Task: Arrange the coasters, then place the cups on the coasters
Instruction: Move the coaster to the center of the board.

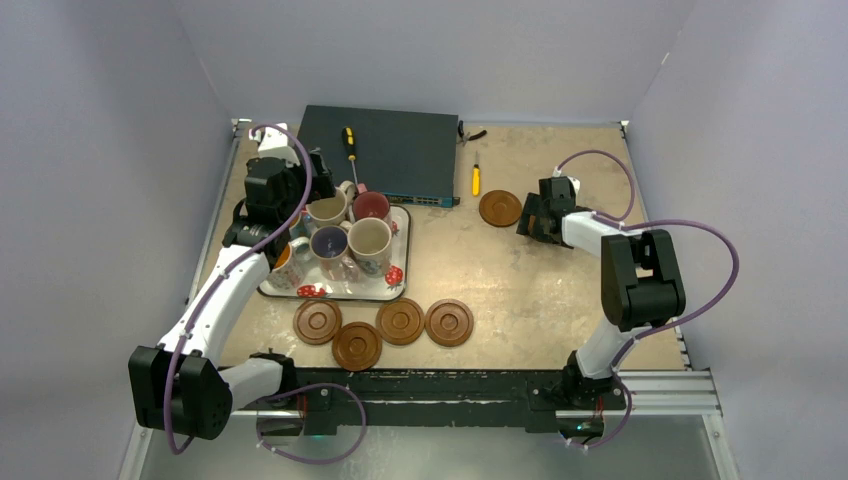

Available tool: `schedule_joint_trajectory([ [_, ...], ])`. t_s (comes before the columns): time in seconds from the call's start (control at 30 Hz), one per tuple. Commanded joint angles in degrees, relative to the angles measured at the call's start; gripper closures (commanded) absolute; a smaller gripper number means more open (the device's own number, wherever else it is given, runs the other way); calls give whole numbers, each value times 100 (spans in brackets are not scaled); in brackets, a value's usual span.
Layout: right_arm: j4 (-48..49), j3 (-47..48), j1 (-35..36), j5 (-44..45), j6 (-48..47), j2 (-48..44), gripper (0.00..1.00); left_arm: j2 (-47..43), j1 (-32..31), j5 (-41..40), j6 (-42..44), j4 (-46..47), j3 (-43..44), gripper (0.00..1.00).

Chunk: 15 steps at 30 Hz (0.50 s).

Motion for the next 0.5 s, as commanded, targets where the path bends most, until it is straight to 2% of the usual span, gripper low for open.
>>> schedule_joint_trajectory([
  [0.0,-100,46,-15,-329,-72,321,8,19,-36,-61,-26,115,49,3],
  [0.47,31,216,-8,-501,-253,484,11,35,-38,-78,-28,107,51,3],
])
